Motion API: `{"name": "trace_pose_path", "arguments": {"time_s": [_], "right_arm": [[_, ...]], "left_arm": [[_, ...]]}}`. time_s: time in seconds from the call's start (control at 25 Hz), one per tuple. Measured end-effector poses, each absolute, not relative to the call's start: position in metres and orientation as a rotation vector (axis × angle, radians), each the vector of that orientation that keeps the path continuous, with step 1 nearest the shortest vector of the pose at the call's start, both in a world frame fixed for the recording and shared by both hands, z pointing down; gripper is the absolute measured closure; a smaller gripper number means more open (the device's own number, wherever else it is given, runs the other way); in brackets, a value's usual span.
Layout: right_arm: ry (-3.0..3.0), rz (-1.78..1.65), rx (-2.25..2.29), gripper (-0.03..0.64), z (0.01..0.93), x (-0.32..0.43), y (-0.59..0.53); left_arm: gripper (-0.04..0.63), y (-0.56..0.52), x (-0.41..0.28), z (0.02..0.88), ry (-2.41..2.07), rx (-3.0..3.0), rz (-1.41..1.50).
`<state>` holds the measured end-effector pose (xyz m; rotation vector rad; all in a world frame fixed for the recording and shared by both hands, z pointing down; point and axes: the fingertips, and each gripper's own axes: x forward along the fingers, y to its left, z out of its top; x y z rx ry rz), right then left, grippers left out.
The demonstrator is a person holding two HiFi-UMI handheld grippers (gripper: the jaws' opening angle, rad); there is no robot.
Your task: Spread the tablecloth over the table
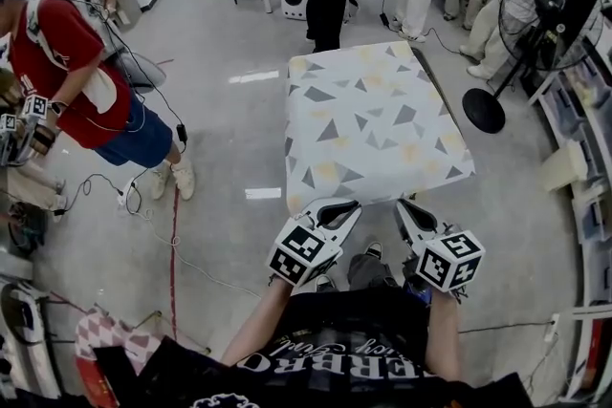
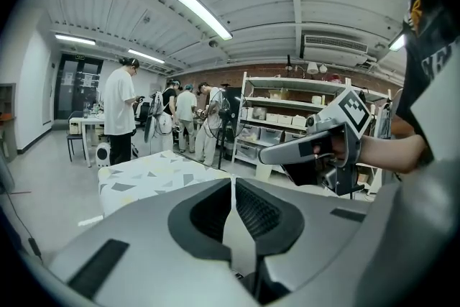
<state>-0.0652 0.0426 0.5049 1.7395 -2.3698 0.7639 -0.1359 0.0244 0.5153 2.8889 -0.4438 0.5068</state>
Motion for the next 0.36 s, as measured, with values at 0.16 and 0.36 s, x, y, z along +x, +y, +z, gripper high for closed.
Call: {"name": "trace_pose_path", "arguments": {"time_s": [0.16, 0.36], "right_arm": [[-2.363, 0.769, 1.727, 0.603, 0.5082, -0.0687, 0.0412], [-2.359, 0.763, 1.727, 0.603, 0.5099, -0.0714, 0.0364]], "left_arm": [[0.561, 0.0238, -0.1405, 0.5181, -0.452, 2.884, 0.519], [0.561, 0.0193, -0.1455, 0.5215, -0.461, 2.881, 0.528]]}}
